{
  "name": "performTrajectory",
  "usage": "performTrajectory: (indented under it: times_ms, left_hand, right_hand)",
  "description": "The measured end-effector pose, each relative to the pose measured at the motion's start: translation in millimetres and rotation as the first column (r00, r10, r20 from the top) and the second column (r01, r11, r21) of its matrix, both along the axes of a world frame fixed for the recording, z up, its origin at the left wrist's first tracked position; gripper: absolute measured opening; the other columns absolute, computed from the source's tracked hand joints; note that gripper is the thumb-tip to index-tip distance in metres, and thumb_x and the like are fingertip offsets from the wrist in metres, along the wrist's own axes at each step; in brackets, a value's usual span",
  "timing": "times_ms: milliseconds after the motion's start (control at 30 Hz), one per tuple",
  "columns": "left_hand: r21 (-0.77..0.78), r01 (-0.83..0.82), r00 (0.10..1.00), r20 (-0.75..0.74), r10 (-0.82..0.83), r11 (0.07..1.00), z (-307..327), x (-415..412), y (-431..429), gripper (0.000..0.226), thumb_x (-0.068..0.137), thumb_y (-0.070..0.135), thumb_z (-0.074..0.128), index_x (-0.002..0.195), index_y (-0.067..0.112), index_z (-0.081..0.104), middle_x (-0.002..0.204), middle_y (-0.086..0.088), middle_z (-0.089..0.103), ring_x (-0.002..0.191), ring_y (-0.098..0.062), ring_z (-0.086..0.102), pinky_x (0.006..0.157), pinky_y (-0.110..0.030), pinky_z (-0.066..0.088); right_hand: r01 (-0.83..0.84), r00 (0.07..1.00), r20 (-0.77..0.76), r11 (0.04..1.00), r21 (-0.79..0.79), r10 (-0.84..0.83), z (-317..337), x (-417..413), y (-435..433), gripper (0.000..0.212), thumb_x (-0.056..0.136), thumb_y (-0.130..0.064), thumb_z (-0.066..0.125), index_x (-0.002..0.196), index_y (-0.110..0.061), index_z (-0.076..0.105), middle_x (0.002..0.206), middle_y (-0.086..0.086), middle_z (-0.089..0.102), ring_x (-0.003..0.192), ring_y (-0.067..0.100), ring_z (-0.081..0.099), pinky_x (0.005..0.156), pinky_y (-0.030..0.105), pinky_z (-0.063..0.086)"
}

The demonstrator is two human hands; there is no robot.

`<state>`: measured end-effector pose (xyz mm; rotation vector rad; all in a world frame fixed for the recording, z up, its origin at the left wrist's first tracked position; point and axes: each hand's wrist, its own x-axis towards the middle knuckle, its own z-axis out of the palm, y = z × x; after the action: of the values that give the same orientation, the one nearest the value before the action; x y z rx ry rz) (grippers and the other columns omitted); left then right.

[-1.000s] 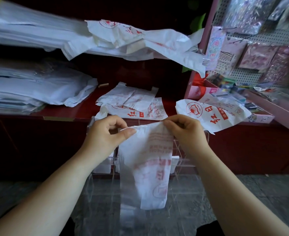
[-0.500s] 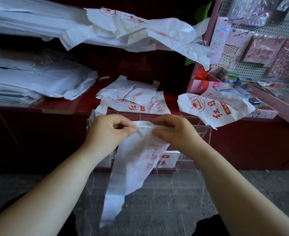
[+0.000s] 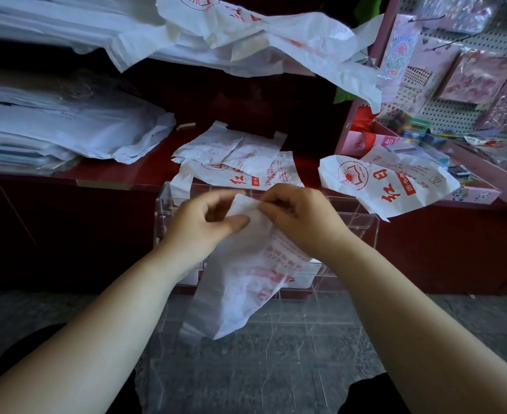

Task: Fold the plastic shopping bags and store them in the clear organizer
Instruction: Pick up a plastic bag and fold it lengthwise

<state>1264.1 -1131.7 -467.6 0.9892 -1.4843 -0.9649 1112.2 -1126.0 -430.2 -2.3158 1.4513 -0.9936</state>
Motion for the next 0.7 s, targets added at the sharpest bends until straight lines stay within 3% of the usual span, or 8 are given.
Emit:
performTrajectory:
  times_ms: [100,167,233,333,433,533,600,700]
  left_hand:
    - [0.131,0.022,0.999,-0.049,-0.015,0.991,-18,-1,-3,0.024,0.083,0.005,0.062,0.069,0.024,0.064,0.057,0.014,0.066,0.059,0.004,0.060,0.063,-0.014,0.048]
    - [0.143,-0.017,0.997,-0.066,0.027,0.990,-31,-2,-8,0.015,0.080,0.014,0.068,0.065,0.013,0.063,0.059,0.007,0.063,0.059,-0.005,0.057,0.062,-0.021,0.046]
    - [0.078,-0.112,0.993,-0.029,0.114,0.991,-40,-4,-10,0.027,0.072,0.025,0.067,0.064,0.002,0.058,0.060,-0.002,0.052,0.059,-0.009,0.046,0.060,-0.022,0.037]
    - [-0.054,-0.259,0.966,0.003,0.259,0.964,-51,-3,-4,0.044,0.079,0.020,0.066,0.047,0.014,0.037,0.040,0.009,0.038,0.042,-0.001,0.033,0.044,-0.014,0.024]
    - [-0.062,-0.284,0.955,0.073,0.288,0.957,-62,4,-4,0.035,0.072,0.035,0.054,0.048,0.019,0.034,0.038,0.008,0.040,0.040,0.001,0.036,0.042,-0.013,0.026]
    - [0.132,-0.114,0.992,0.067,0.105,0.985,-62,11,-8,0.027,0.074,0.033,0.065,0.054,0.021,0.052,0.038,0.012,0.052,0.040,0.007,0.047,0.042,-0.007,0.033]
    - [0.239,0.015,1.000,-0.017,-0.012,0.971,-60,14,-8,0.023,0.083,0.018,0.066,0.061,0.021,0.061,0.043,0.014,0.059,0.041,0.006,0.052,0.043,-0.008,0.040]
    - [0.313,0.088,0.991,-0.121,-0.052,0.946,-60,20,-9,0.029,0.081,0.015,0.062,0.053,0.017,0.067,0.047,0.004,0.063,0.041,-0.004,0.057,0.042,-0.013,0.043]
  right_hand:
    - [-0.011,1.000,0.006,1.000,-0.004,0.011,-4,3,-3,0.011,0.089,-0.011,0.055,0.093,-0.006,0.064,0.067,-0.011,0.051,0.064,0.012,0.047,0.062,0.019,0.038]
    - [-0.010,0.999,-0.032,0.999,-0.035,0.009,-7,5,-8,0.012,0.090,-0.012,0.053,0.094,-0.005,0.062,0.072,-0.005,0.054,0.067,0.016,0.048,0.066,0.028,0.038]
    - [0.034,0.998,-0.054,0.996,-0.080,-0.038,-7,5,-13,0.014,0.091,-0.014,0.052,0.096,-0.004,0.062,0.075,0.003,0.059,0.070,0.022,0.052,0.067,0.034,0.038]
    - [0.052,0.997,-0.057,0.993,-0.107,-0.058,-7,5,-20,0.017,0.092,-0.016,0.052,0.097,-0.004,0.064,0.085,0.012,0.067,0.078,0.028,0.058,0.070,0.037,0.043]
    - [0.029,0.994,-0.108,0.998,-0.049,-0.035,-8,9,-26,0.020,0.091,-0.017,0.053,0.100,-0.006,0.067,0.084,0.004,0.068,0.072,0.011,0.056,0.068,0.024,0.041]
    - [0.043,0.999,-0.022,0.996,0.075,-0.042,-1,12,-36,0.012,0.088,-0.017,0.059,0.089,-0.010,0.068,0.058,-0.018,0.054,0.053,-0.007,0.050,0.053,0.007,0.035]
    - [0.061,0.997,0.042,0.985,0.159,-0.068,5,12,-42,0.010,0.086,-0.017,0.062,0.076,-0.018,0.064,0.041,-0.017,0.050,0.045,-0.008,0.047,0.048,0.003,0.033]
    - [0.079,0.981,0.154,0.970,0.229,-0.116,8,11,-48,0.020,0.084,-0.017,0.065,0.065,-0.024,0.060,0.041,-0.018,0.053,0.041,-0.007,0.046,0.046,0.003,0.033]
